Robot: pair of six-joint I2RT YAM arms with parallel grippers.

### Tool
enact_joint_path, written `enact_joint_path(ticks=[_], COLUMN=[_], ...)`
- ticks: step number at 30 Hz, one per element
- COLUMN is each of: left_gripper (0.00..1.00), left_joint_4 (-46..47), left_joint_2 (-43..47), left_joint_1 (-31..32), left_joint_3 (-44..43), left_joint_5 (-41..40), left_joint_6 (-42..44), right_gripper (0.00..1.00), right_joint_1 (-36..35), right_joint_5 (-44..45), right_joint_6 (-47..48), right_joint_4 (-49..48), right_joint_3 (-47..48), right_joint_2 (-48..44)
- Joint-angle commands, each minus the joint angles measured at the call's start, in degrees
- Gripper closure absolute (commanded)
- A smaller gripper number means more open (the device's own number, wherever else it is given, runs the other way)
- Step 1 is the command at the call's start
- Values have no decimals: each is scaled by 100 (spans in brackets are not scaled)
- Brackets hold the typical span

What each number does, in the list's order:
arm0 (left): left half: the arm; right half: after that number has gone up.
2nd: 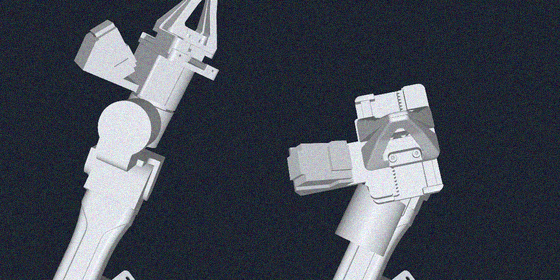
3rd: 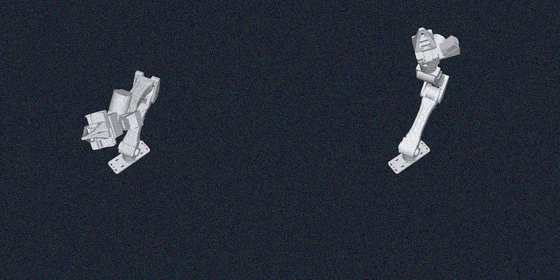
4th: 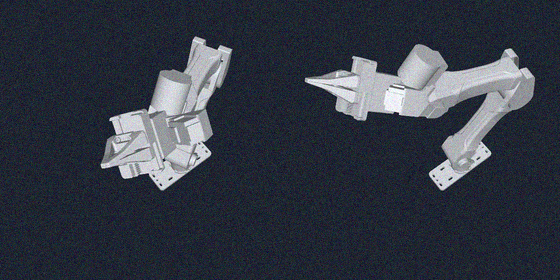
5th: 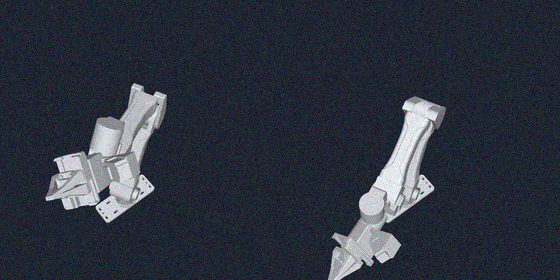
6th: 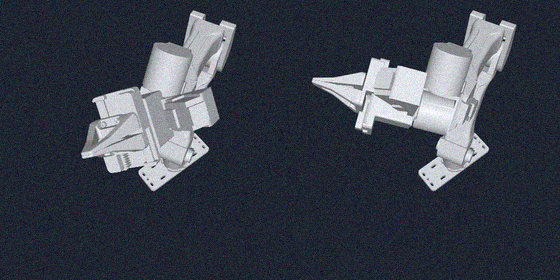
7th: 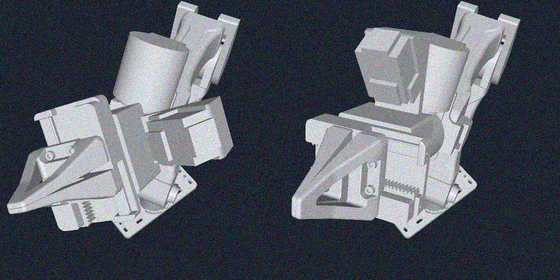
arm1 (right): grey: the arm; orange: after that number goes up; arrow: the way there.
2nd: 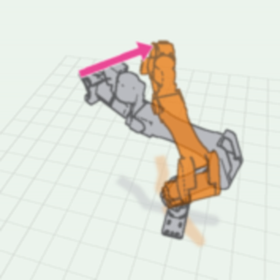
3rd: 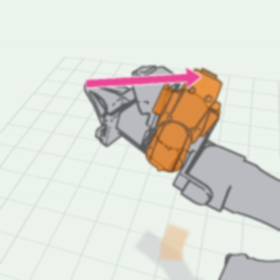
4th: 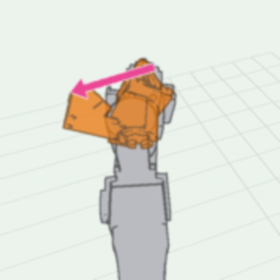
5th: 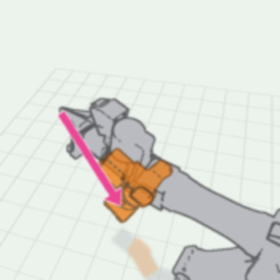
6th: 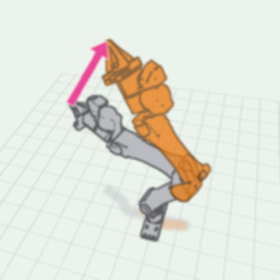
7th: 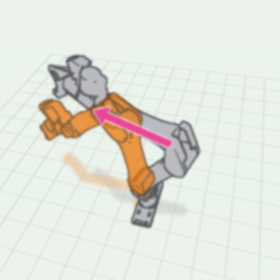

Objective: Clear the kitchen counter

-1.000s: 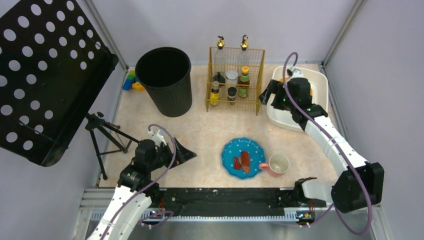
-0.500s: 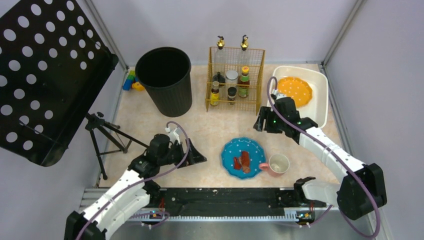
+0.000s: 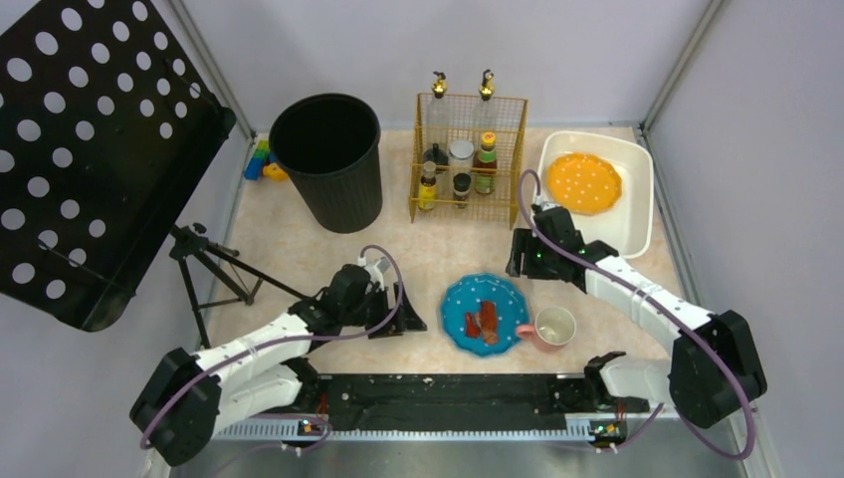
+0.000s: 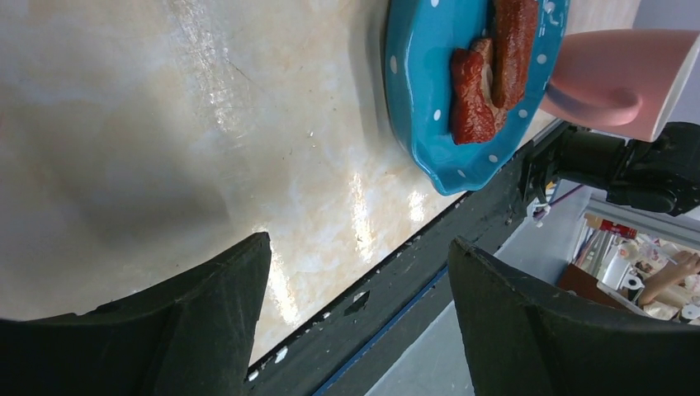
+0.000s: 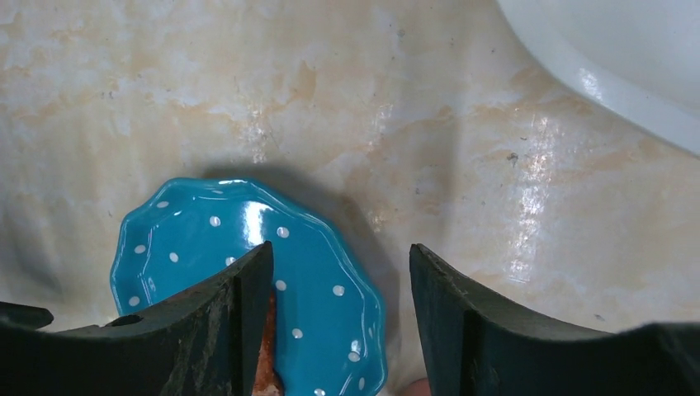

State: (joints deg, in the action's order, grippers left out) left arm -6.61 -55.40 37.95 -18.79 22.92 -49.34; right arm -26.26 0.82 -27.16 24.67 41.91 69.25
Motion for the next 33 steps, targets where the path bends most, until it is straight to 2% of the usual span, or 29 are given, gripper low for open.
enact_joint_path(ticks=[1, 12, 27, 33], left_gripper=[18, 27, 42, 59], left_joint_4=[611, 1352, 1501, 1738], left_joint_2=[-374, -1632, -2833, -3282], left_joint_1=[145, 516, 727, 732], left_joint_3=[-326, -826, -1363, -1480], left_joint_5=[-116, -119, -312, -199], left_joint_6=[-16, -102, -191, -277], right_gripper=[40, 53, 54, 54], right_joint_1=[-89, -89, -92, -92], right_joint_5=[244, -56, -277, -341], right_joint_6=[11, 59, 13, -8], right_joint_4=[-199, -432, -560, -599], right_joint_3=[35, -115, -303, -371], right_joint_2=[99, 513, 238, 145])
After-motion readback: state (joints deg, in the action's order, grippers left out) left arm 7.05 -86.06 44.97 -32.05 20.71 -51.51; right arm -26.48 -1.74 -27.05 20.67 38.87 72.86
